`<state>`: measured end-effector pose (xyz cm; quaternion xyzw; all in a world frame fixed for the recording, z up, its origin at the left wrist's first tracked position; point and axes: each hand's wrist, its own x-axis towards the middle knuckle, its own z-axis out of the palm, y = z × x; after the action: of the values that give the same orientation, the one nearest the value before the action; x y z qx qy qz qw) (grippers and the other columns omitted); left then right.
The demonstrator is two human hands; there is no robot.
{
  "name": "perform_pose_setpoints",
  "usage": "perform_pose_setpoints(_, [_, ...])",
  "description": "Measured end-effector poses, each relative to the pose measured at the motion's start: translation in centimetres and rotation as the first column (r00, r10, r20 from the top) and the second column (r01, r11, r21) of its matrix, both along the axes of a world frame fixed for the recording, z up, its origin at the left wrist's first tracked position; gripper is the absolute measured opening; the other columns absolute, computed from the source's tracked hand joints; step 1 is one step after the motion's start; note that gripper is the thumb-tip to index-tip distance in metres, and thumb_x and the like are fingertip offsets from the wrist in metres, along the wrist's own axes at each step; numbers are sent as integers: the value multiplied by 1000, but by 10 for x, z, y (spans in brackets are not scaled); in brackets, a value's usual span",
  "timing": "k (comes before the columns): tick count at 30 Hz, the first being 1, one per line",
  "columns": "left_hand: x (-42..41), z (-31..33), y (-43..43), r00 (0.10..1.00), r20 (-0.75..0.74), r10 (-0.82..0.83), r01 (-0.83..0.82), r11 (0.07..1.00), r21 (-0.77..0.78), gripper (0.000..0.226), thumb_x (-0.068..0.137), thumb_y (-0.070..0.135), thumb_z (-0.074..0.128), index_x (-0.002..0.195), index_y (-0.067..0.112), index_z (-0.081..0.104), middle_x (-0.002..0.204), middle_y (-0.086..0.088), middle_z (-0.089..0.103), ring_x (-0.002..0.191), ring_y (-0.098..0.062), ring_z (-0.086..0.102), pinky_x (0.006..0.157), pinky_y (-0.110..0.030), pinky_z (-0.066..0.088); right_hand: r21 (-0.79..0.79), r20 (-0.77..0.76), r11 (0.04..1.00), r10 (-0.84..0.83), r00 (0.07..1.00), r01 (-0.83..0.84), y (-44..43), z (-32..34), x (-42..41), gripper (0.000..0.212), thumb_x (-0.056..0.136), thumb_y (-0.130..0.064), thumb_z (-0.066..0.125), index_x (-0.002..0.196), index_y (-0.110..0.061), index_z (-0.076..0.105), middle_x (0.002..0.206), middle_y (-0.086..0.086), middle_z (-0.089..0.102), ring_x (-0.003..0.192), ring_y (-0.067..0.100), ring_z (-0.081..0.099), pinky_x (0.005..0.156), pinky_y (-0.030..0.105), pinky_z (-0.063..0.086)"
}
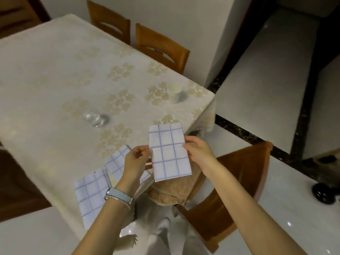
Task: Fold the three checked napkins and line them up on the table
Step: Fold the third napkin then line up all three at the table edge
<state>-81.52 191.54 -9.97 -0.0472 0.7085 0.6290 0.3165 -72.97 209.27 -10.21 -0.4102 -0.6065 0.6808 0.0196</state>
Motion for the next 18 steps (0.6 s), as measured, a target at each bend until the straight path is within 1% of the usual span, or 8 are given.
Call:
perform_pose_setpoints(3, [-14,-23,11,992,33,121,-120,992,-43,7,97,6,53,96,7,60,86,-6,67,73,-20,65,58,-26,55,0,29,994,111,993,-111,16,-21,-40,28,95,-3,56,122,-8,58,125,18,60,108,29,62,77,31,55])
perform_pose_setpoints(4, [-19,-32,15,986,39,163,-160,985,-61,7,97,5,53,97,7,60,89,-7,66,75,-20,65,58,-25,55,7,47,989,149,988,-150,21,-28,-53,28,95,-3,56,123,-6,57,126,18,59,106,27,61,74,30,54])
perform_pose_setpoints(6, [-28,-51,21,970,37,241,-237,967,-91,9,96,5,55,103,5,60,94,-10,66,81,-23,65,60,-25,55,30,88,971,235,968,-238,30,-43,-79,29,95,-2,55,124,-6,57,127,17,59,105,26,60,80,36,54])
perform_pose_setpoints(8, [-35,-69,27,950,32,311,-305,945,-120,12,95,5,57,106,5,60,98,-12,66,85,-25,65,64,-28,56,52,130,944,318,939,-326,38,-58,-103,32,95,-3,54,127,-6,56,129,16,59,111,29,60,85,39,52])
perform_pose_setpoints(11, [-39,-91,33,911,31,411,-402,903,-149,12,95,4,57,106,6,59,93,-9,64,83,-23,63,65,-26,56,79,178,891,428,886,-447,43,-75,-131,36,95,-5,55,131,-6,54,133,15,57,119,31,57,93,42,51])
perform_pose_setpoints(14, [-40,-110,35,880,26,474,-461,867,-187,17,93,2,60,110,5,60,90,-8,64,84,-24,65,69,-29,57,60,198,844,513,835,-533,43,-89,-146,39,96,-5,54,135,-6,51,136,15,55,120,31,57,93,40,51])
perform_pose_setpoints(16, [-39,-120,34,872,8,490,-475,849,-230,20,92,4,61,112,5,61,98,-12,67,89,-27,67,77,-35,59,52,206,820,550,810,-570,40,-93,-149,40,97,-6,53,136,-6,49,138,15,54,121,31,56,94,40,51])
perform_pose_setpoints(18, [-37,-122,33,862,-3,507,-493,836,-240,21,92,4,60,113,7,62,105,-14,67,93,-29,68,80,-36,59,51,205,808,567,798,-587,37,-94,-150,41,98,-7,52,138,-6,48,139,14,52,123,31,55,94,39,50])
